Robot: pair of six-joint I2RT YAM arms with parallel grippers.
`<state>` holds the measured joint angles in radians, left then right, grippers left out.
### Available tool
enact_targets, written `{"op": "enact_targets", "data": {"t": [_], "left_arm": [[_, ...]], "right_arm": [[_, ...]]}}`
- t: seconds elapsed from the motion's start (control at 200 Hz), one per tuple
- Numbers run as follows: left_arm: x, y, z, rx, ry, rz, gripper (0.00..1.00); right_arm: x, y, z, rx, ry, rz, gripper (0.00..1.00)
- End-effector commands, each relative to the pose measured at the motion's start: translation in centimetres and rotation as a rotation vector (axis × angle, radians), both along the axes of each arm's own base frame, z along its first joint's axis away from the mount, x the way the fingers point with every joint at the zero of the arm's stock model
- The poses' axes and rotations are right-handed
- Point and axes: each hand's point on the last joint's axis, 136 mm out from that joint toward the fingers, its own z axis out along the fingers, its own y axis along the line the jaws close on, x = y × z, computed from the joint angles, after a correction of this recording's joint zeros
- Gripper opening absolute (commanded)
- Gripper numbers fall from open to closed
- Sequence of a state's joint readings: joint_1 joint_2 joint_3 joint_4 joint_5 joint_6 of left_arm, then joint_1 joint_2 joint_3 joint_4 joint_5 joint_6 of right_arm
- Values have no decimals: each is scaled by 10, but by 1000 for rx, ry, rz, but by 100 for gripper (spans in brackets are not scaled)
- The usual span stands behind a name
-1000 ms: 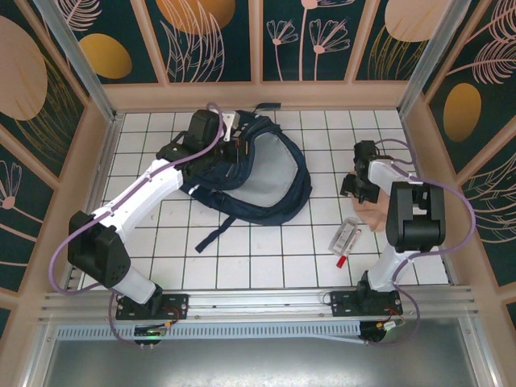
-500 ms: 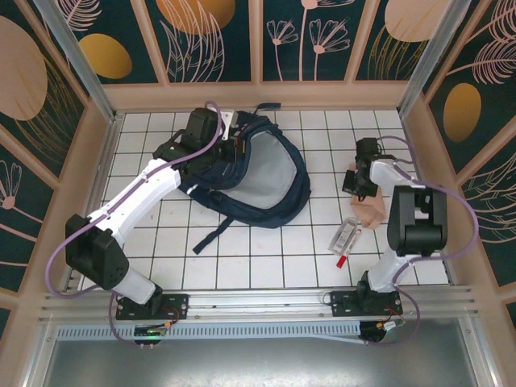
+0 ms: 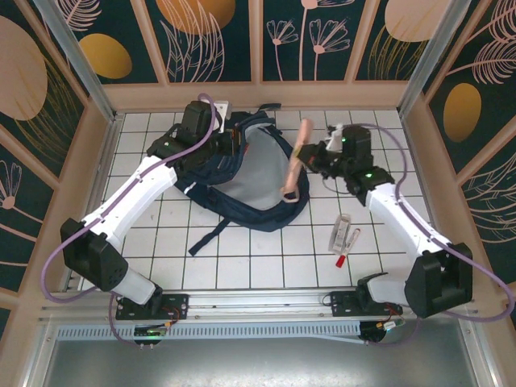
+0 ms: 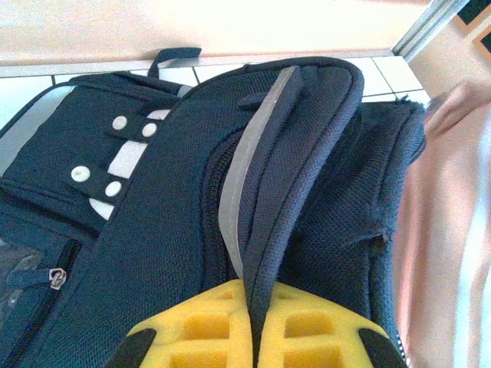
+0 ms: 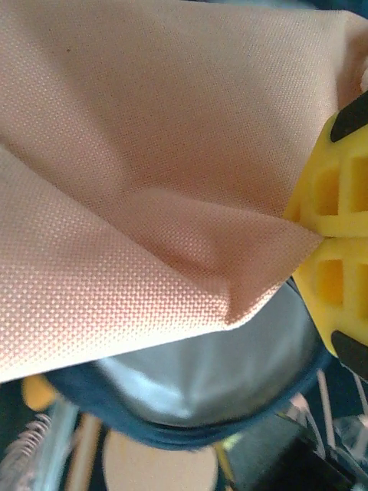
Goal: Pack books, pencil case, and school supplies into a backpack
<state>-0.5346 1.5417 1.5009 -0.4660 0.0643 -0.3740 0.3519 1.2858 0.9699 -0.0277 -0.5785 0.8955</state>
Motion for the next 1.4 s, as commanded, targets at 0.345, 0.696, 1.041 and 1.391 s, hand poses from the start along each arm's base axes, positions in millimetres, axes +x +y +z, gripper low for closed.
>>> {"op": "enact_targets", "data": {"t": [0.345, 0.696, 1.041, 1.391], "left_arm": [[12, -6, 79, -183, -150, 36, 0], [13, -10, 89, -195, -169, 11, 0], [12, -11, 89, -203, -171, 2, 0], [15, -9, 81, -194, -162, 20, 0]], "right_arm": [[32, 106, 10, 707, 108, 169, 0], [67, 158, 15, 901, 34, 249, 0], [101, 188, -70, 806, 131, 199, 0], [79, 139, -165, 414, 335, 108, 21]]}}
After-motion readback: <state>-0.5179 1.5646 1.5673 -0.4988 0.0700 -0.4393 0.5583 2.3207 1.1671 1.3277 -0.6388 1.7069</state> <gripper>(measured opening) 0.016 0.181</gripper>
